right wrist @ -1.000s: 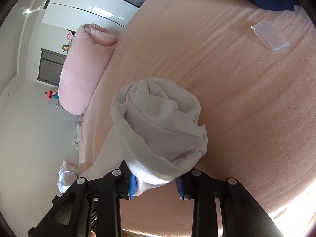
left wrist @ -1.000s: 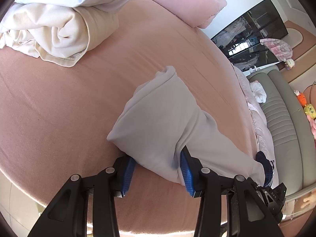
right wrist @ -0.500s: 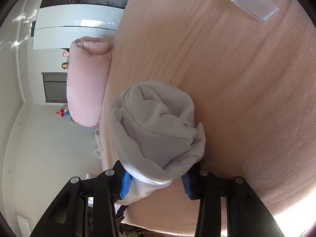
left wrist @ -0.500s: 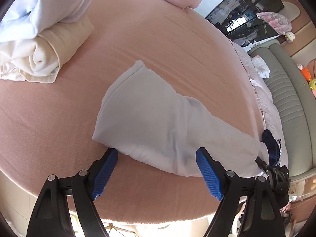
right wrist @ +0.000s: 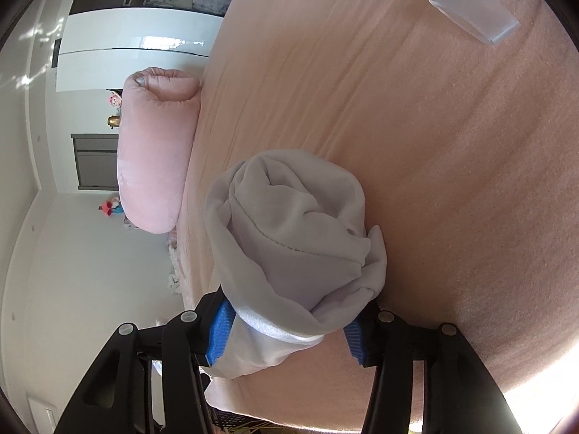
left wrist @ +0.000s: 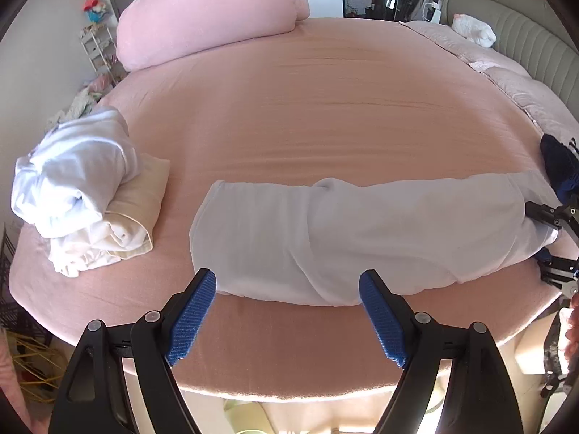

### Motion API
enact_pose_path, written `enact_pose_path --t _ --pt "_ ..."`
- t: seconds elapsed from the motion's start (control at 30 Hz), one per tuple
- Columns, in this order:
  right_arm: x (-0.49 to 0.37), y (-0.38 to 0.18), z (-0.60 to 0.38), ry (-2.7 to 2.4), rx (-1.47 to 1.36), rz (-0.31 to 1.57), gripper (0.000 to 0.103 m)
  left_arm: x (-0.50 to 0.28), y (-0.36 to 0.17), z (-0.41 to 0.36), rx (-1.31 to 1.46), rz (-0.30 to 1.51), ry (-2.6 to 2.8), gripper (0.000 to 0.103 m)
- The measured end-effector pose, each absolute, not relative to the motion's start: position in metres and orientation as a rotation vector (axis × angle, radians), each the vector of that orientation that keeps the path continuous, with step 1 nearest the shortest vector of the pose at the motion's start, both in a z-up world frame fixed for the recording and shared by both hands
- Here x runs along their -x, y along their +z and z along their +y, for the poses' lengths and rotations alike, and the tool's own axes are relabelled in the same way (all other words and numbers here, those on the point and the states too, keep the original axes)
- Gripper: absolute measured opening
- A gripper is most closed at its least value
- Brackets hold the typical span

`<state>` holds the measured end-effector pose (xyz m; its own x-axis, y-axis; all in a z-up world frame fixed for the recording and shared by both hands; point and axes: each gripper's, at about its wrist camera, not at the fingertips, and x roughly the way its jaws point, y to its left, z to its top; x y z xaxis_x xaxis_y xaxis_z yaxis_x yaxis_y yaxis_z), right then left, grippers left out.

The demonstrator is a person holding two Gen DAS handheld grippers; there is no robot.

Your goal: Fold clothes

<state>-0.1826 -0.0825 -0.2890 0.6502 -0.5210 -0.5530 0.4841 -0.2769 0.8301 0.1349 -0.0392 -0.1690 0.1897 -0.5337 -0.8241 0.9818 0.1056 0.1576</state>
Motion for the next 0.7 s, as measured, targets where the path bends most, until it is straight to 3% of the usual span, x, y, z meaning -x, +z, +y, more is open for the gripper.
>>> enact_pose_path --t 0.2,0.47,0.63,0.7 --pt "0.170 -0.275 -0.086 -1.033 -1.464 0.117 0.046 -0.079 -0.163 -0.040 -0.950 0.407 -1.321 0.081" --pt "0.168 -0.272 -0.088 -1.028 -1.454 0.142 0.045 -0.052 -0.173 -0.037 -1.033 0.322 -1.368 0.081" --pt "0.167 -0.269 -0.088 -1.013 -1.436 0.155 0.045 -0.028 -0.184 -0.030 -1.117 0.118 -1.366 0.081" --pt "0.165 -0.266 -0.088 -1.014 -1.412 0.164 0.045 -0.021 -0.188 -0.030 -1.123 0.138 -1.427 0.081"
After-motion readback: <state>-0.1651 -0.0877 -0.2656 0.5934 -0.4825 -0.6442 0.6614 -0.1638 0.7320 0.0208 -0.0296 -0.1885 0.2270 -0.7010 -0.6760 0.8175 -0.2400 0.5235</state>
